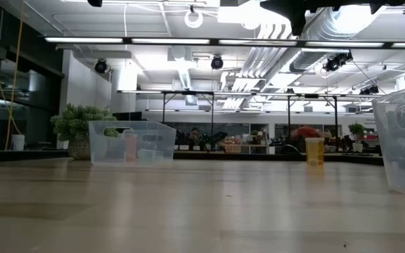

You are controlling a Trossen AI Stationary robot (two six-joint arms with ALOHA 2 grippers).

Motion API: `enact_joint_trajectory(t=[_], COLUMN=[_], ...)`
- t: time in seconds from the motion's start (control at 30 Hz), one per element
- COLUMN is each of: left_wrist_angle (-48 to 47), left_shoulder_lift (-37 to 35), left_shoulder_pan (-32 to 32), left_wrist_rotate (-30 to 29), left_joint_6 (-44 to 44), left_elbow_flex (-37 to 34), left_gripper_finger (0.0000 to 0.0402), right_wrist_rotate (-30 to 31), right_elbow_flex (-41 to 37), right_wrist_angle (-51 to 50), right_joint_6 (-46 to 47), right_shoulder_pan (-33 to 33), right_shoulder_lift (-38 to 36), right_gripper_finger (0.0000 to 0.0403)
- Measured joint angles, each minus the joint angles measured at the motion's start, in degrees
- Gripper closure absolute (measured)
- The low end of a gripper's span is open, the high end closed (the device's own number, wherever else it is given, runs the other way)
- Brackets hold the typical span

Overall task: Pick and place medicine bottles into bin by pill shape (circle, oval)
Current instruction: Put the blue tablet bottle into the top transparent bin

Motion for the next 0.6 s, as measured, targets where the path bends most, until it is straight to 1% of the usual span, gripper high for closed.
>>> enact_joint_trajectory(t=[0.23,0.37,0.47,0.6], left_wrist_angle=[0.01,-1.07,-9.48,-27.69], left_shoulder_lift=[0.16,1.95,5.19,12.03], left_shoulder_pan=[-0.02,-1.27,-4.65,-11.75], left_wrist_rotate=[-0.69,-0.96,1.03,1.94], left_joint_6=[-3.04,-3.10,-3.61,-4.71], left_elbow_flex=[0.01,0.26,3.44,10.33], left_gripper_finger=[0.0179,0.0179,0.0179,0.0179], right_wrist_rotate=[0.02,0.02,0.04,0.04], right_elbow_flex=[0.00,0.00,0.00,0.00], right_wrist_angle=[-0.02,-0.01,-0.01,-0.02], right_joint_6=[-0.02,0.00,0.00,0.00], right_shoulder_pan=[0.00,0.00,0.00,0.00], right_shoulder_lift=[0.00,0.02,0.02,0.02], right_gripper_finger=[0.0233,0.0233,0.0233,0.0233])
